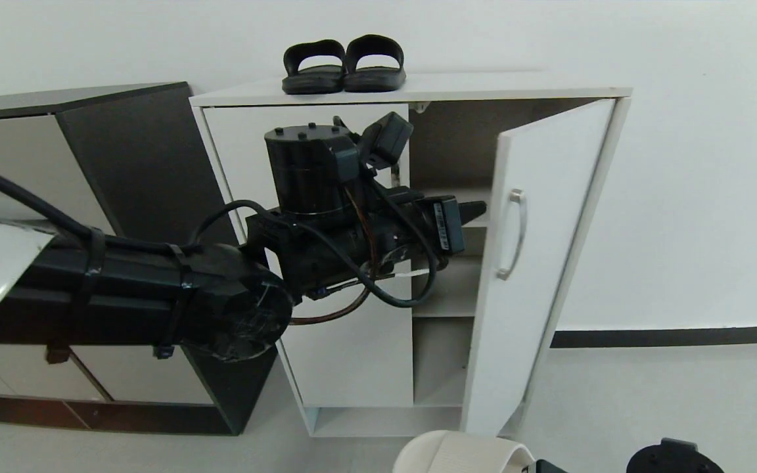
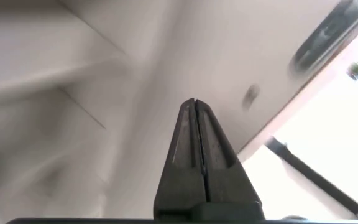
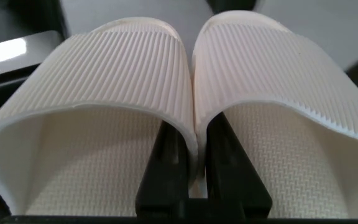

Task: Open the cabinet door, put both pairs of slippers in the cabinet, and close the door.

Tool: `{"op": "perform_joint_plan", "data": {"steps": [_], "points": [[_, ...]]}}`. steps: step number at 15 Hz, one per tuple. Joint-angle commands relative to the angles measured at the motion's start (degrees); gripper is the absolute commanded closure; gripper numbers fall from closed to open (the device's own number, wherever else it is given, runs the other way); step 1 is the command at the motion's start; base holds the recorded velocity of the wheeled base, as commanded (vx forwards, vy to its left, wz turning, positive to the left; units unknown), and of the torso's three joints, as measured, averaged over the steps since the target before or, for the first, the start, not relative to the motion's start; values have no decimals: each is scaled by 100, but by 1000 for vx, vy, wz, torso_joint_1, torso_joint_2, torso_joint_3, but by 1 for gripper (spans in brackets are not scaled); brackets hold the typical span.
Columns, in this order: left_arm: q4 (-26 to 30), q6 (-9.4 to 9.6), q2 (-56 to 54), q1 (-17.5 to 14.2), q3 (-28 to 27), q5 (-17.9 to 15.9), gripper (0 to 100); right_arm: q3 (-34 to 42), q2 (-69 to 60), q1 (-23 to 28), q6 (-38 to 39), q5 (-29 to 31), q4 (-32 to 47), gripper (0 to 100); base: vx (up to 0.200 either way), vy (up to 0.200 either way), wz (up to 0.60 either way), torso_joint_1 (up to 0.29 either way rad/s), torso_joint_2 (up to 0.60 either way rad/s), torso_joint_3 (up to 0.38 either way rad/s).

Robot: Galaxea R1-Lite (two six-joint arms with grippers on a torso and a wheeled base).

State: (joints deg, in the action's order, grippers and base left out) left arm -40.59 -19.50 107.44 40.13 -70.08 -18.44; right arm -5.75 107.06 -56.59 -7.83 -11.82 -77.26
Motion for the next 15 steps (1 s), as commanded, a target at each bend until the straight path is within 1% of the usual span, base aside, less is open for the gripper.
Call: {"op": "perform_joint_plan", "data": {"steps": [1,3,5,6,7,8,9,10,11,12,13,14,15], "points": [[-27,-1,-144,320,109,16,100,39,-71,-265,0,5,-34,100,-200,0,0,2,2,2],[-36,-1,-91,487,47,25,100,30,-45,-300,18,5,-34,100,-200,0,0,5,5,2],[-36,-1,-118,452,39,95,100,-49,17,-203,62,14,-43,100,-200,0,0,2,2,0],[-45,-1,-162,399,39,271,100,-128,70,-89,62,101,-61,100,-200,0,0,7,7,2],[-71,70,-276,258,39,702,100,-286,175,122,71,479,-70,100,0,0,0,0,0,0],[8,254,-706,83,91,1458,100,-620,316,465,247,1516,-70,100,0,0,0,0,0,0],[183,404,-1120,-67,197,1757,100,-875,430,561,642,2176,-70,100,0,0,0,0,0,0],[614,606,-1603,-190,346,1985,100,-1147,509,570,1020,2800,-78,100,0,0,0,0,0,0],[975,817,-1946,-243,469,2222,100,-1314,535,605,1143,3142,-70,100,0,0,0,0,0,0],[1836,1406,-2798,-322,856,3075,100,-1745,615,825,1205,3714,-34,100,0,0,0,0,0,0],[2056,1573,-3308,-313,1164,3532,100,-1947,667,904,1213,3898,-26,100,0,0,0,0,0,0],[2284,1696,-4117,-313,1735,4253,100,-2299,825,1097,1222,4259,27,100,0,0,0,0,0,0],[2530,1696,-4811,-410,2139,4798,100,-2597,984,1256,1222,4619,97,100,0,0,0,0,0,0]]}}
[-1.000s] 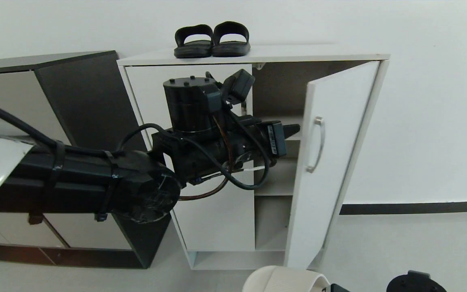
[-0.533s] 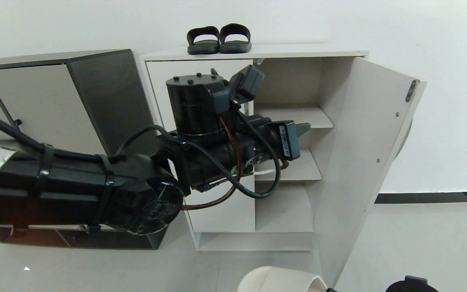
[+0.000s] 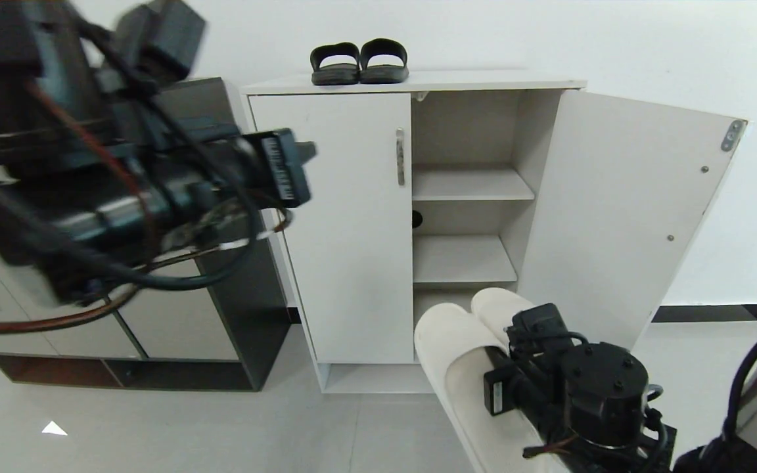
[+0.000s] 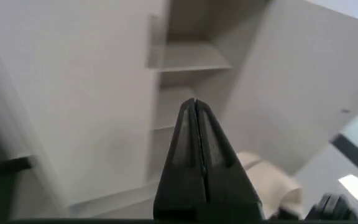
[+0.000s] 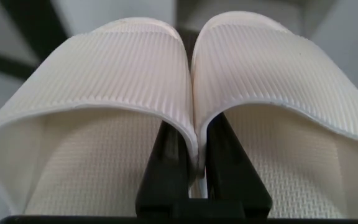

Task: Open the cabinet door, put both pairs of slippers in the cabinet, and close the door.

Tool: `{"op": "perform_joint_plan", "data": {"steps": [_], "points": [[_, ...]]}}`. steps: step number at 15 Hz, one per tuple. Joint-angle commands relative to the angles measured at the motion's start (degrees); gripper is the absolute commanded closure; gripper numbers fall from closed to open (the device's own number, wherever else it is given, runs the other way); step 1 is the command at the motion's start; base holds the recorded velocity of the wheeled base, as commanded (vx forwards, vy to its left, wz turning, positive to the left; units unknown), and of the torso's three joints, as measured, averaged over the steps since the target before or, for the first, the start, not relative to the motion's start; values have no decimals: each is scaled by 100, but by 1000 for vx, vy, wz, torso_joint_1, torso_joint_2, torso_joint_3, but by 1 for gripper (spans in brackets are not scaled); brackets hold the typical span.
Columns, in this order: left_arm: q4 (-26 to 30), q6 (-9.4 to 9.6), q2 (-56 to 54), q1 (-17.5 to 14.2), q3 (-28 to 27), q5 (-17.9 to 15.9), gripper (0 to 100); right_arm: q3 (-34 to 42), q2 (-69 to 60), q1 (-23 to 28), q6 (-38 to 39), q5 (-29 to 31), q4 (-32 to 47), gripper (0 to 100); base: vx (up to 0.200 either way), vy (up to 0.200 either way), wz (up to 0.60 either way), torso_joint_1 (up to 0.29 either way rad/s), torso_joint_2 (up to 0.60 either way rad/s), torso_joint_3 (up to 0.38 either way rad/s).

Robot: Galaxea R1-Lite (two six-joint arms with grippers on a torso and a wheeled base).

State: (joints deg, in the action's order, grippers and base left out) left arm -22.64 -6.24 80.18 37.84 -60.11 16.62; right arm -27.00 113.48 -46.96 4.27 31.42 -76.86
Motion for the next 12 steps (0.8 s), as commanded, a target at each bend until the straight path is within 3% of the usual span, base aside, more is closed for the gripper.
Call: {"op": "perform_joint_plan", "data": {"steps": [1,2,3,4,5,6,7,8,10,12], "points": [[1174,378,-2841,-857,1511,1371,100,-701,482,433,13,462,75,100,0,0,0,0,0,0],[1772,360,-3632,-1780,1836,1362,100,-798,535,547,13,488,75,100,0,0,0,0,0,0],[2255,360,-4379,-2483,2214,1335,100,-798,552,565,13,488,75,100,0,0,0,0,0,0],[2519,360,-4986,-2940,2513,1265,100,-798,579,565,13,488,75,100,0,0,0,0,0,0],[2835,387,-5917,-3564,3128,1089,100,-798,579,556,13,497,75,100,0,0,0,0,0,0],[2976,413,-6603,-3986,3647,878,100,-789,587,539,4,506,57,100,0,0,0,0,0,0],[3011,571,-7121,-4056,4060,465,100,-771,587,530,4,506,48,100,0,0,0,0,0,0],[3020,888,-7605,-4056,4412,-80,100,-771,587,530,4,506,48,100,0,0,0,0,0,0],[2993,967,-7807,-3863,4930,-457,100,-771,649,530,4,506,40,100,0,0,0,0,0,0],[2879,985,-8018,-3784,5563,-1231,100,-771,675,530,4,497,40,100,0,0,0,0,0,0]]}}
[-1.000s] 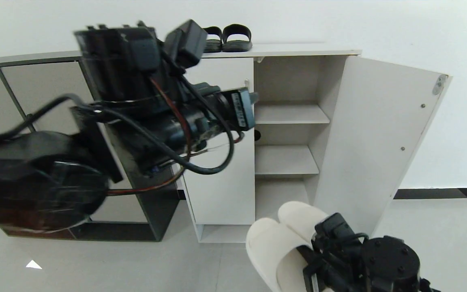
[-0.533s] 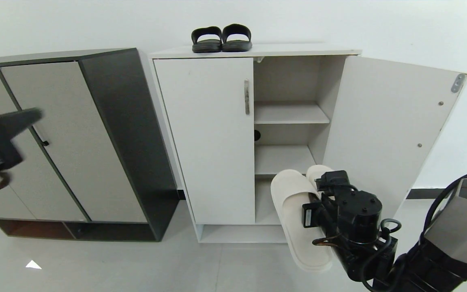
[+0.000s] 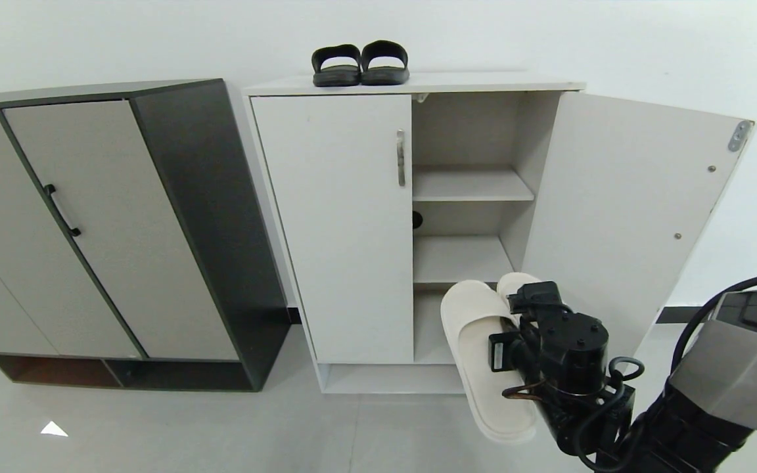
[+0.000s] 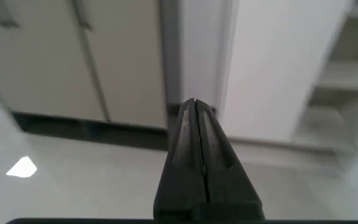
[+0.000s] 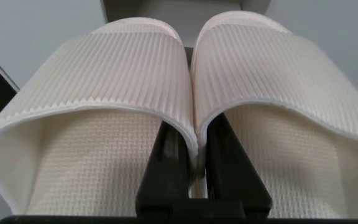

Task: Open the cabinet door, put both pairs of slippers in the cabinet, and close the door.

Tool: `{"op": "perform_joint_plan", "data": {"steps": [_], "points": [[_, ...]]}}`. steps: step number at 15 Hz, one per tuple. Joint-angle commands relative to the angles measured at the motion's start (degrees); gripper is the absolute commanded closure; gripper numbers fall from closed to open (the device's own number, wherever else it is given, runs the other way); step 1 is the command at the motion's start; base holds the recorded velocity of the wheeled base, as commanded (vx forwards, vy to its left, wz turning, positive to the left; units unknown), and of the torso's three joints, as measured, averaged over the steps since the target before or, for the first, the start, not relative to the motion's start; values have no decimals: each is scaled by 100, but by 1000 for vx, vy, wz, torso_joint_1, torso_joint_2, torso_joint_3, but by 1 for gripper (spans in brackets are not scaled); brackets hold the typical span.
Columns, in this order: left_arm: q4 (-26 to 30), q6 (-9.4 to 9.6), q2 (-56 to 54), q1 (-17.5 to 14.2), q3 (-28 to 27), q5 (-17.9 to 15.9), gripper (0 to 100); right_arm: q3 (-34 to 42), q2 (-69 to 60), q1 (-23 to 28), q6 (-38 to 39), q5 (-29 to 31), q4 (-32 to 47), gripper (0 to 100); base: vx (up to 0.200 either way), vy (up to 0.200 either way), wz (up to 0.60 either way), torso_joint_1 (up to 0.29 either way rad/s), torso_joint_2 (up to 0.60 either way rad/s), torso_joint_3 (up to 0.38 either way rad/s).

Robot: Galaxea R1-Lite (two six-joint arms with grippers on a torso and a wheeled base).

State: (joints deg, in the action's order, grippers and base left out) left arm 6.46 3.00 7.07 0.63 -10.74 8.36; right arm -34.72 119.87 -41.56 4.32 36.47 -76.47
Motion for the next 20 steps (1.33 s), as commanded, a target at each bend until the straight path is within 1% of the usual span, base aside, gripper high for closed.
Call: {"op": "perform_joint_plan", "data": {"steps": [1,2,3,4,6,8,9,13,20], "points": [[-189,43,-707,-55,775,-476,100,0,54,-10,-1,-9,1,100,0,0,0,0,0,0],[-690,34,-707,-63,1074,-669,100,0,63,-10,-1,-9,1,100,0,0,0,0,0,0],[-620,43,-707,-63,1074,-977,100,-17,107,-10,-1,-18,1,100,0,0,0,0,0,0],[-620,87,-707,-55,1074,-1082,100,-35,151,-19,-18,-18,-8,100,0,0,0,0,0,0],[-620,43,-707,-55,1074,-1082,100,-211,186,-37,-80,-35,115,100,0,0,0,0,0,0],[-620,-45,-707,-55,1074,-1065,100,-773,362,-28,-124,-26,405,100,0,0,0,0,0,0],[-620,-27,-707,-55,1074,-1065,100,-949,493,-19,-115,9,387,100,0,0,0,0,0,0],[-620,-63,-707,-63,1074,-1056,100,-870,520,16,-106,167,387,100,0,0,0,0,0,0],[-620,-71,-707,-55,1074,-1047,100,-870,520,16,-115,220,361,100,200,0,0,0,0,4]]}}
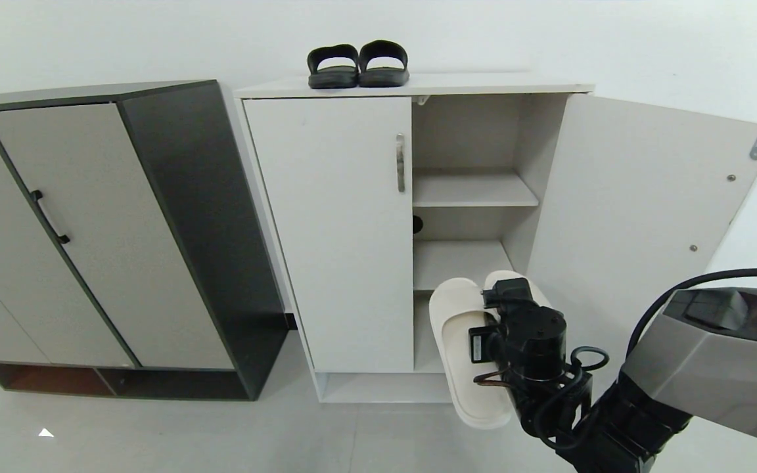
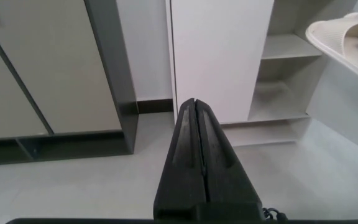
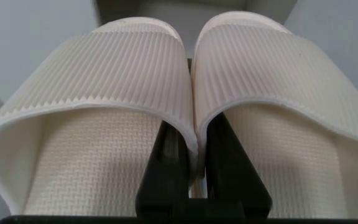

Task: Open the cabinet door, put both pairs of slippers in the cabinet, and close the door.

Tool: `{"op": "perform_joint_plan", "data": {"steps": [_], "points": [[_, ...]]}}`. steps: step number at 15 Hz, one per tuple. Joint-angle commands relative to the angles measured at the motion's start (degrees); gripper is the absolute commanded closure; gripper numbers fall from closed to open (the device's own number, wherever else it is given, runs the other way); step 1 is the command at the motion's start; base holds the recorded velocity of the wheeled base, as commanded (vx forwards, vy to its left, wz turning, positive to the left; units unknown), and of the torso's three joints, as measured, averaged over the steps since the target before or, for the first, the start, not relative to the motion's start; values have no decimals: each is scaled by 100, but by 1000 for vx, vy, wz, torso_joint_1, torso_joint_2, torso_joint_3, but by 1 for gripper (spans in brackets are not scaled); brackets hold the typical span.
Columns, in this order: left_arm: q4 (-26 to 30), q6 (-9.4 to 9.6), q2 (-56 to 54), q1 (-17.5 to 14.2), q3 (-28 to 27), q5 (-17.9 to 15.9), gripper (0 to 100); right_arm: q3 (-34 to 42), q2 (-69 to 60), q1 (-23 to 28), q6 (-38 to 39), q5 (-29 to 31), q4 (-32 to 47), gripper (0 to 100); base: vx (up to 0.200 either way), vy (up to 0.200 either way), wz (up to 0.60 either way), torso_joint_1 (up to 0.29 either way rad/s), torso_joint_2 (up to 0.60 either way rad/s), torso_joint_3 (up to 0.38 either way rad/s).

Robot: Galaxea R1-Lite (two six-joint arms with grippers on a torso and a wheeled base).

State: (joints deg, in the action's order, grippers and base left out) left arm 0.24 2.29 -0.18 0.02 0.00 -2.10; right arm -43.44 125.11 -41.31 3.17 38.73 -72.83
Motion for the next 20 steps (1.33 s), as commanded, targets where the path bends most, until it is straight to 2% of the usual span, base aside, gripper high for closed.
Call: {"op": "perform_joint_plan", "data": {"steps": [1,2,10,16,20], "points": [[2,-1,18,6,0,-1,100,2,-4,-8,-1,-6,-12,100,200,0,0,7,2,2],[2,-1,18,6,0,-1,100,46,-4,-8,-1,-6,-65,100,200,0,0,-2,2,-2],[2,-71,18,6,0,16,100,213,-4,-175,-1,-6,-337,100,0,0,0,0,0,0],[2,-71,18,6,0,16,100,213,92,-316,8,-6,-337,100,0,-200,0,5,2,5],[2,-71,18,6,0,16,100,195,303,-377,8,-15,-531,100,0,0,0,0,0,0]]}}
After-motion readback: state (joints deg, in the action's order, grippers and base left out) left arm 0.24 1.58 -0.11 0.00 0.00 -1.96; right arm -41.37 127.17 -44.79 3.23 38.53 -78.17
